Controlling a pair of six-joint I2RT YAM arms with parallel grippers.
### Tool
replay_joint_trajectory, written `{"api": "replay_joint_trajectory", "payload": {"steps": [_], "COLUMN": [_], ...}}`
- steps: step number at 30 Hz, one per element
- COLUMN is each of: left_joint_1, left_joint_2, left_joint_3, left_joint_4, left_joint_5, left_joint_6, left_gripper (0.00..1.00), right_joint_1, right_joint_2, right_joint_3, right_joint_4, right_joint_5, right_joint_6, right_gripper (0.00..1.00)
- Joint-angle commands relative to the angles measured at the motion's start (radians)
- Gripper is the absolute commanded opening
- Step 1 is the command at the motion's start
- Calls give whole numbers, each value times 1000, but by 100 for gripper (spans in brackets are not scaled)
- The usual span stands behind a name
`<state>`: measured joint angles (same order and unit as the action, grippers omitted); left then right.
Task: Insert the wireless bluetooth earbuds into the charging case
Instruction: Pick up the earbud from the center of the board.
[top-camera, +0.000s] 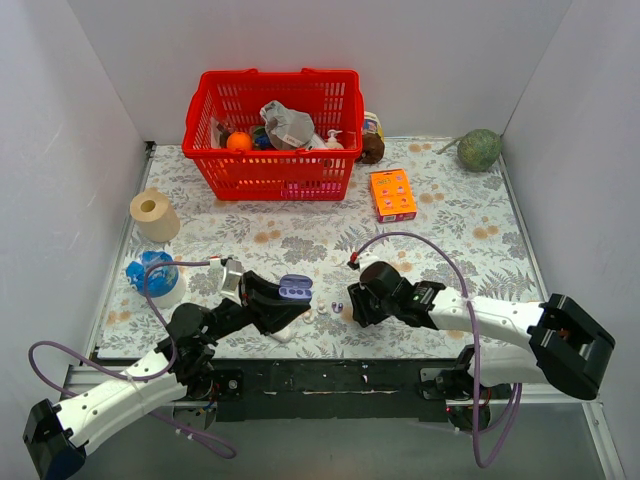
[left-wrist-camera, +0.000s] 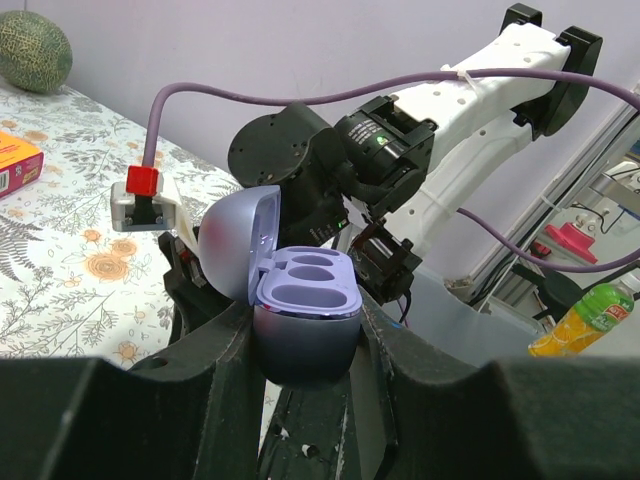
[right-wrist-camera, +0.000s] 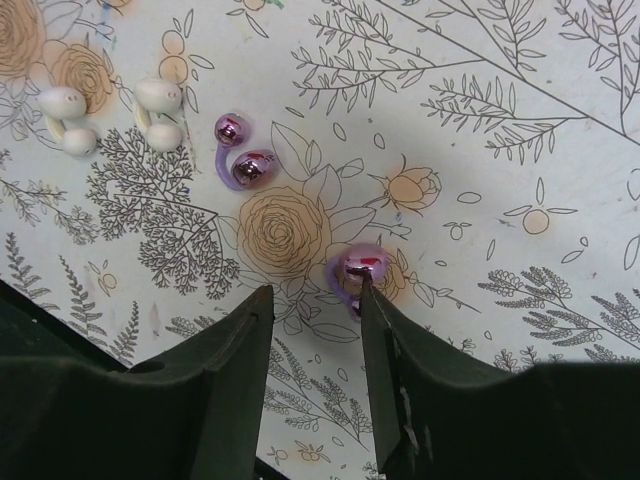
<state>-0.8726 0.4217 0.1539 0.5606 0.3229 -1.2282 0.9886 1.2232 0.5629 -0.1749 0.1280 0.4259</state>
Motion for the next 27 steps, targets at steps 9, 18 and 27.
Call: {"api": "replay_joint_trajectory", "payload": {"steps": [9,18,27], "left_joint_1": [3,3,4], "left_joint_2": [-26,-15,2], "left_joint_3": [-11,-8,-7], "left_joint_4": [-2,-1,7], "left_joint_5": [1,2,8], "left_joint_6": [-1,1,-4], "left_gripper": [0,0,0], "right_joint_1": [4,4,4], "right_joint_2": [48,58,105], "right_joint_3": [31,32,25], "right_joint_4": [14,18,23], "right_joint_5": [24,15,-22], "right_joint_6": [-13,-24,-24], "right_gripper": [48,46,25]}}
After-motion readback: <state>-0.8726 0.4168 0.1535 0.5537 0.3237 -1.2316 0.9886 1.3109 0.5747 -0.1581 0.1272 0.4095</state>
